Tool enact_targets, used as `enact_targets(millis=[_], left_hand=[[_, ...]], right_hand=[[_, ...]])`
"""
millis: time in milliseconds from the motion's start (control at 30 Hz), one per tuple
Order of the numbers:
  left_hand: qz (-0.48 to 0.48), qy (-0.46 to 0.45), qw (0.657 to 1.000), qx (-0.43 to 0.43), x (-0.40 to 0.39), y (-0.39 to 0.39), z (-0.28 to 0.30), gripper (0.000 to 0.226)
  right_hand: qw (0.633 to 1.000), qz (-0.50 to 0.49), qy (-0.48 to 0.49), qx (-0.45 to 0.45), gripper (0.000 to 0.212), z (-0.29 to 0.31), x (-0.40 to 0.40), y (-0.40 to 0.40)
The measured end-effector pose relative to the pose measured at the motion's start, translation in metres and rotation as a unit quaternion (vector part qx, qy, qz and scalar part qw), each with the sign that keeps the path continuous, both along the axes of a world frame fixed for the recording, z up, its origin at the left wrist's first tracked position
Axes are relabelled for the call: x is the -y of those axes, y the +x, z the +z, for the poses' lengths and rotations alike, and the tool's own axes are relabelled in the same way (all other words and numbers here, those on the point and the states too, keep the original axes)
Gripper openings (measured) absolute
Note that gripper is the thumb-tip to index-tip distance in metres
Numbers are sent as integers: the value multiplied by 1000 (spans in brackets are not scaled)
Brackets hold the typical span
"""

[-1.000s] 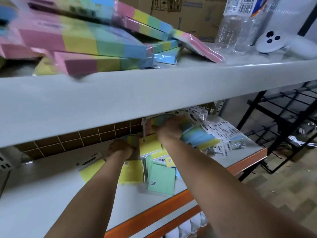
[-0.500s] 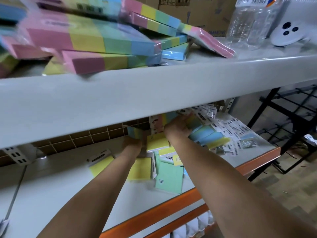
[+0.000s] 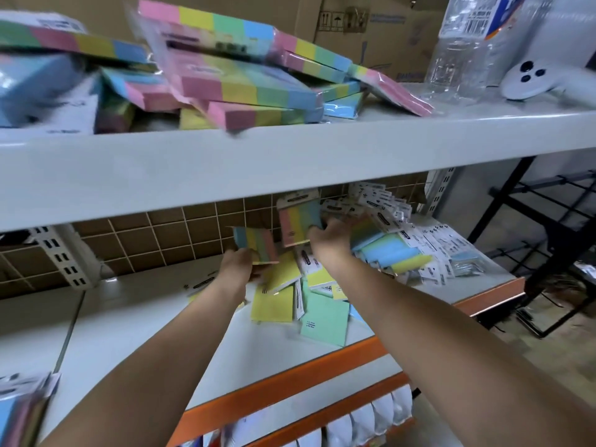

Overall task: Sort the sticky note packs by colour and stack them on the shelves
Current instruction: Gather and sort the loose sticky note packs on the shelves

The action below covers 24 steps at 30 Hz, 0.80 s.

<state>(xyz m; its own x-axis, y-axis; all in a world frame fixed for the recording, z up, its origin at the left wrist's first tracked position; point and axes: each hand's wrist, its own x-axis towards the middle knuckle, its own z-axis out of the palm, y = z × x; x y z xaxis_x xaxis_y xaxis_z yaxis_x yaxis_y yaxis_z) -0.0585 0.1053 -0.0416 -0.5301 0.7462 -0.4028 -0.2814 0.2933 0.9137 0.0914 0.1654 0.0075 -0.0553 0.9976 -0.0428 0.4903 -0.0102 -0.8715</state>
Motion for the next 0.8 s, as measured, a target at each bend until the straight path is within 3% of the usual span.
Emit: enact_targets(millis=[100,300,400,533,633,800], left_hand=[[-7,10,1000,28,6,5,7,25],[-8,40,998,53,15,14,12,15],[-8,41,997,70,17,13,9,35],[-13,37,997,60,19,9,6,32],[-16,42,997,63,23,4,6,35],[-16,36,996,78,30,-2,3,36]], right_hand=[[998,23,-39,-32,13,-5,20,-9],[993,52,-86,-65,41,-15,42,-18],[993,59,-84,-53,44,-20,43,-20],[995,56,-62,55,20,-21,31,-14],[985,14,-22,173,32,-12,13,-3],[933,-44,30,355,53,-7,-18,1]])
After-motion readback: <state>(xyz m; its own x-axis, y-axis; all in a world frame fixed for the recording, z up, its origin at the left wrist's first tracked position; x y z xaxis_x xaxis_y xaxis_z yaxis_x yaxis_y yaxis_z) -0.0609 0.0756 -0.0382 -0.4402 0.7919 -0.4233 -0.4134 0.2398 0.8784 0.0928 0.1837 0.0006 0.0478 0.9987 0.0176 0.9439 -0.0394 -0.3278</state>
